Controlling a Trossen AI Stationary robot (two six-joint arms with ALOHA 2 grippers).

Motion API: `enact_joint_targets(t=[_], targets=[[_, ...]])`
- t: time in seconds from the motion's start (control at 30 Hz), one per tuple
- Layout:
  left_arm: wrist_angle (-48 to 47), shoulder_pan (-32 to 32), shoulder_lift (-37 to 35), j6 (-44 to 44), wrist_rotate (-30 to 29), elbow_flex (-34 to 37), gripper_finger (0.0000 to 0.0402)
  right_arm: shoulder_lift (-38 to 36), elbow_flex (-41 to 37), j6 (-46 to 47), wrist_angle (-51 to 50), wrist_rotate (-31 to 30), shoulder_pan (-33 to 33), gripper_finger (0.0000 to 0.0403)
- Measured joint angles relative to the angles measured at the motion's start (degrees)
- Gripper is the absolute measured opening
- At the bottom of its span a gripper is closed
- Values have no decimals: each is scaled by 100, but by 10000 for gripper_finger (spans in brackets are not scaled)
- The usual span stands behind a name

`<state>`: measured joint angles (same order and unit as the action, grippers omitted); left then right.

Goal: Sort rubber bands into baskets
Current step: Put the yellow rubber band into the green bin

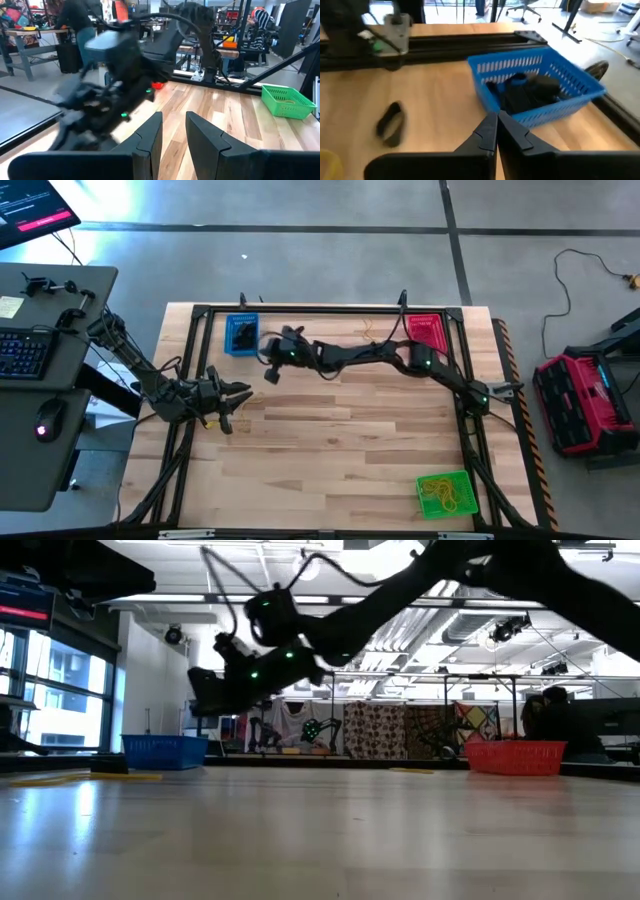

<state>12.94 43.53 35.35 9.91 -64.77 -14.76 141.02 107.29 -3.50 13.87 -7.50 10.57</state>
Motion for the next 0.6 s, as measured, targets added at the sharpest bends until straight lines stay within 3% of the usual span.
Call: enact_joint_targets(t=[0.2, 0.4, 0.6], targets=[[5, -91, -2, 0, 95, 0, 76, -967, -1923, 201, 1347, -353, -61, 0], [-93, -474, 39, 211, 909, -2, 76, -2105, -3624, 375, 1944, -647, -67, 0], [-1085, -827, 166, 1072, 1662, -153, 57, -3006, -4917, 518, 2156, -631, -248, 0]])
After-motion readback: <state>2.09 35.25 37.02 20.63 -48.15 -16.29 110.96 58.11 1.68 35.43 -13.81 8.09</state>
